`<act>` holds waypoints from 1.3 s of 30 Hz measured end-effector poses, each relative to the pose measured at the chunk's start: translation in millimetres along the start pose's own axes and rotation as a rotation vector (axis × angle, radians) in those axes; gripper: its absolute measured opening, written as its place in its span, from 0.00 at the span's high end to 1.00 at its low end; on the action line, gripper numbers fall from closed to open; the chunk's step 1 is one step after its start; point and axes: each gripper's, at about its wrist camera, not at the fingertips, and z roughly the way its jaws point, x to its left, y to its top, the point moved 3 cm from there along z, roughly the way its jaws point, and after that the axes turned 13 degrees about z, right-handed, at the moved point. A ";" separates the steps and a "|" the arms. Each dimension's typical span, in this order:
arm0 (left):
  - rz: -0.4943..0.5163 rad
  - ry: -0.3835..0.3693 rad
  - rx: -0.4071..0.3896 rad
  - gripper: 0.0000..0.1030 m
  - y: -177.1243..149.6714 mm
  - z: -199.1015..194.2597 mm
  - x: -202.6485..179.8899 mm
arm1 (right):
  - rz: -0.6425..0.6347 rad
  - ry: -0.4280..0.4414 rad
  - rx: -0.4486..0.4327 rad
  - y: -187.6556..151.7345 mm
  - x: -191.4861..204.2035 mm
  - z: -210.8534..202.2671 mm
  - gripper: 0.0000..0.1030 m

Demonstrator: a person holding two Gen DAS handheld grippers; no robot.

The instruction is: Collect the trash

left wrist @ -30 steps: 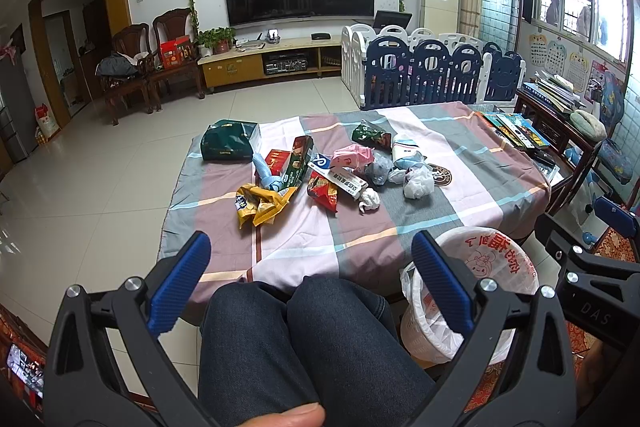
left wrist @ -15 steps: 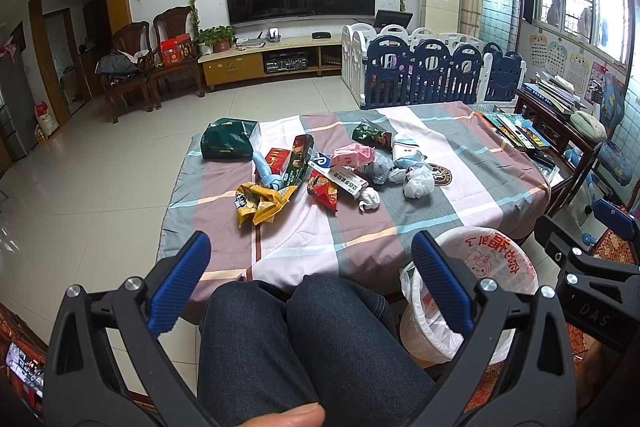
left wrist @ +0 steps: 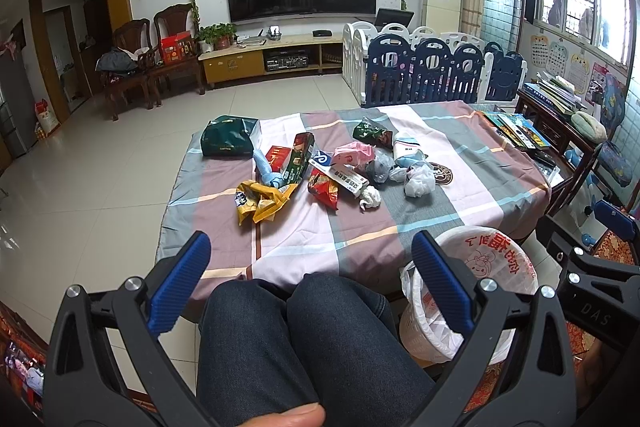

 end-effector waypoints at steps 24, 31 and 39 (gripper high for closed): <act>-0.002 -0.003 0.005 0.03 -2.6 1.8 -0.7 | 0.003 0.000 0.006 1.0 -0.6 1.9 0.03; -0.001 -0.004 0.007 0.03 -3.1 2.2 -1.1 | 0.003 0.000 0.007 -0.3 -0.7 2.8 0.03; -0.004 -0.002 0.011 0.03 -12.1 -3.5 -4.9 | 0.012 -0.004 0.011 -12.4 -3.3 3.0 0.03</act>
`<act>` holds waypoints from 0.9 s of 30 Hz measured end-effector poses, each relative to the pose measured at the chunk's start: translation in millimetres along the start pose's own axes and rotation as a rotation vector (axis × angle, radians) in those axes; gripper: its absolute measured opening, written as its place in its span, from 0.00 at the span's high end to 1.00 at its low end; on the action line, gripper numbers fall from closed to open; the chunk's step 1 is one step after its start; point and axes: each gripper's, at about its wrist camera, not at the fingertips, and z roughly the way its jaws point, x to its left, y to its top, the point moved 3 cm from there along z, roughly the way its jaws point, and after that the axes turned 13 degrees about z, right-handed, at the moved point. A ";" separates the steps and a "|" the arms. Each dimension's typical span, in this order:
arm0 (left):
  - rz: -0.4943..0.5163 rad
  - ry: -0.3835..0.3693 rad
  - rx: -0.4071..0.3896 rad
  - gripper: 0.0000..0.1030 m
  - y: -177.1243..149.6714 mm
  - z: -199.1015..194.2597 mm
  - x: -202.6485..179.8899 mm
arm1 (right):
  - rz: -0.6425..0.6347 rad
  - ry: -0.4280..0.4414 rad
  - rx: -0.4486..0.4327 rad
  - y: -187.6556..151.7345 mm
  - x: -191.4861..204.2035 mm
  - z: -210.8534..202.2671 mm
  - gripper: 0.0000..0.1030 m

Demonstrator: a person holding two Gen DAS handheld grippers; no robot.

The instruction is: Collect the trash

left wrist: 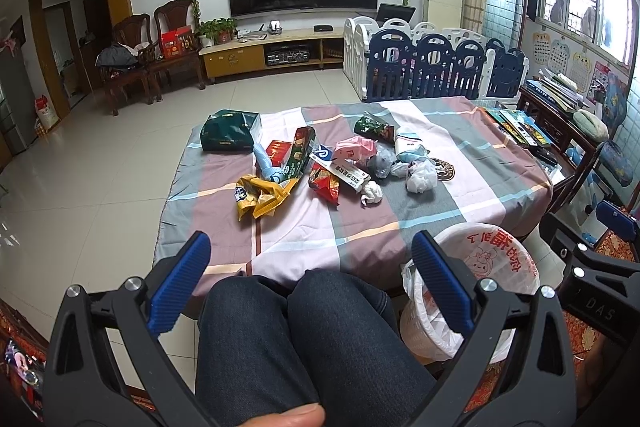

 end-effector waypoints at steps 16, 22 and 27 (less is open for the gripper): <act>-0.008 -0.003 0.008 0.03 2.7 -7.3 5.4 | 0.006 -0.009 0.012 5.4 -1.9 -3.6 0.03; -0.011 -0.004 0.010 0.03 2.0 -9.9 5.1 | 0.011 -0.011 0.026 6.1 -1.5 -7.8 0.03; -0.017 -0.004 0.014 0.03 5.6 -5.2 10.3 | 0.004 -0.013 0.027 12.2 1.7 -3.1 0.03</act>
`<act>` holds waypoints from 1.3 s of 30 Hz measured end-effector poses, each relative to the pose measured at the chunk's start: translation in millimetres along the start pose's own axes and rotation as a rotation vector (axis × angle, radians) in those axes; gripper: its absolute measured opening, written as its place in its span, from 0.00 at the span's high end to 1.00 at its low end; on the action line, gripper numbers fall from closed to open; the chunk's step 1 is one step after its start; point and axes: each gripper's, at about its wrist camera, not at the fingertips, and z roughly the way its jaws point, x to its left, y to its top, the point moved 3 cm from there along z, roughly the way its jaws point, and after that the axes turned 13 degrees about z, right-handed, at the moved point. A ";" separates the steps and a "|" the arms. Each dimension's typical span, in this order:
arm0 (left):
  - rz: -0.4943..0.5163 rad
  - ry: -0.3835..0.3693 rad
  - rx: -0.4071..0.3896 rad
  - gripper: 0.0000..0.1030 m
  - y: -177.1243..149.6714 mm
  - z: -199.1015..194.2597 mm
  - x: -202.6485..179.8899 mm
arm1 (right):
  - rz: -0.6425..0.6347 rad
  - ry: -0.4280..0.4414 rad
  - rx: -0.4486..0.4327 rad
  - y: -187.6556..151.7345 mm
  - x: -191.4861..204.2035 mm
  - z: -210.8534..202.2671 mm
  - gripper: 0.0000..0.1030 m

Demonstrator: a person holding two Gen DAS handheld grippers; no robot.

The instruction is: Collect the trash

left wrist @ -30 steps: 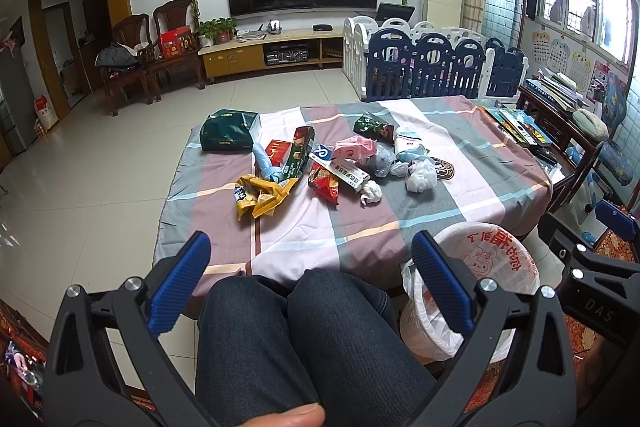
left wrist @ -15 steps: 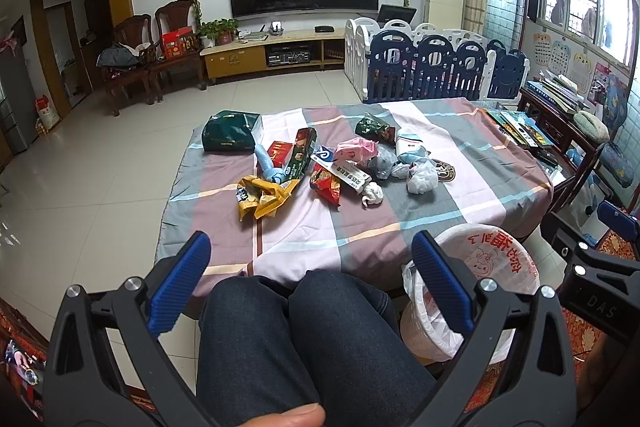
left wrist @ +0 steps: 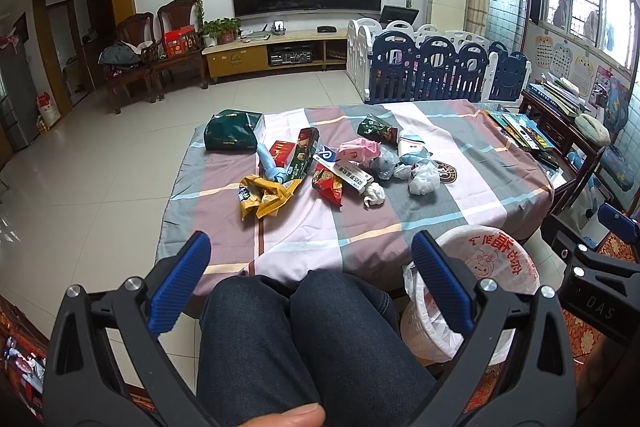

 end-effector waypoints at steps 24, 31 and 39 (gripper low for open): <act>0.000 -0.005 0.011 0.03 1.1 6.5 1.2 | 0.008 0.000 0.009 -1.7 -2.0 0.9 0.03; 0.000 -0.005 0.012 0.03 1.2 7.3 1.4 | 0.008 0.000 0.010 -0.9 -2.0 2.5 0.03; 0.000 -0.006 0.012 0.03 1.3 6.9 1.4 | 0.009 0.000 0.012 -2.0 -2.1 3.7 0.03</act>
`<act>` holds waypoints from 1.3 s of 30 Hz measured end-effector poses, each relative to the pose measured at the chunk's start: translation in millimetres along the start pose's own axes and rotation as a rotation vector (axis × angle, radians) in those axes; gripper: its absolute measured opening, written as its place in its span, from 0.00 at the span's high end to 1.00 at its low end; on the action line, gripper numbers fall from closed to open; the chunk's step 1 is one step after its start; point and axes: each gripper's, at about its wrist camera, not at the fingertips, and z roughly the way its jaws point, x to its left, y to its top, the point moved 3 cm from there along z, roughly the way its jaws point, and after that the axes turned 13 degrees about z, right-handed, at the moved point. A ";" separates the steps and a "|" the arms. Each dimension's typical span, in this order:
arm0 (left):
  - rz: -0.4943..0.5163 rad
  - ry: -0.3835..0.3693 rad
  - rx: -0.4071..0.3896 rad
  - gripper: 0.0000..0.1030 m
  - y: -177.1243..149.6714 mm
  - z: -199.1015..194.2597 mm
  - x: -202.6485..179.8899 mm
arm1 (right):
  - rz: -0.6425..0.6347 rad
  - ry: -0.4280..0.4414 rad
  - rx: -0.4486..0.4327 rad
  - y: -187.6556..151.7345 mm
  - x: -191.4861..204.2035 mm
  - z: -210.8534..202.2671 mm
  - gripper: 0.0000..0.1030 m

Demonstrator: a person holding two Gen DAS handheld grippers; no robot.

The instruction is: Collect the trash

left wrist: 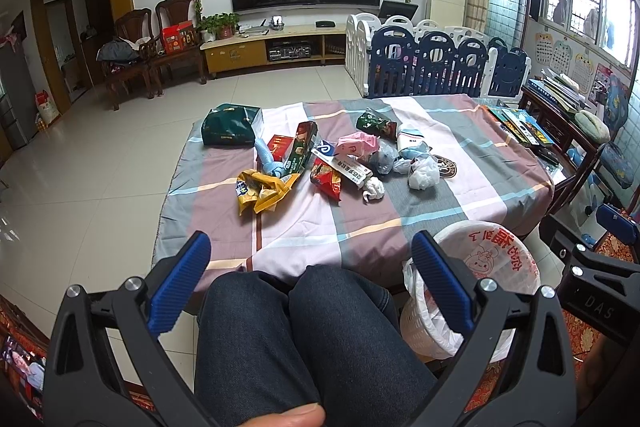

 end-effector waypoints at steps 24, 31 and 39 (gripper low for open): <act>-0.080 0.000 -0.094 0.03 2.5 6.7 26.5 | 0.009 0.004 0.002 0.8 -2.7 2.2 0.03; -0.219 -0.048 0.030 0.03 -14.6 49.8 55.0 | 0.035 -0.001 0.025 4.5 -4.5 20.7 0.03; -0.516 0.097 0.148 0.03 -67.2 110.3 141.1 | 0.016 0.005 0.084 4.9 7.0 67.1 0.03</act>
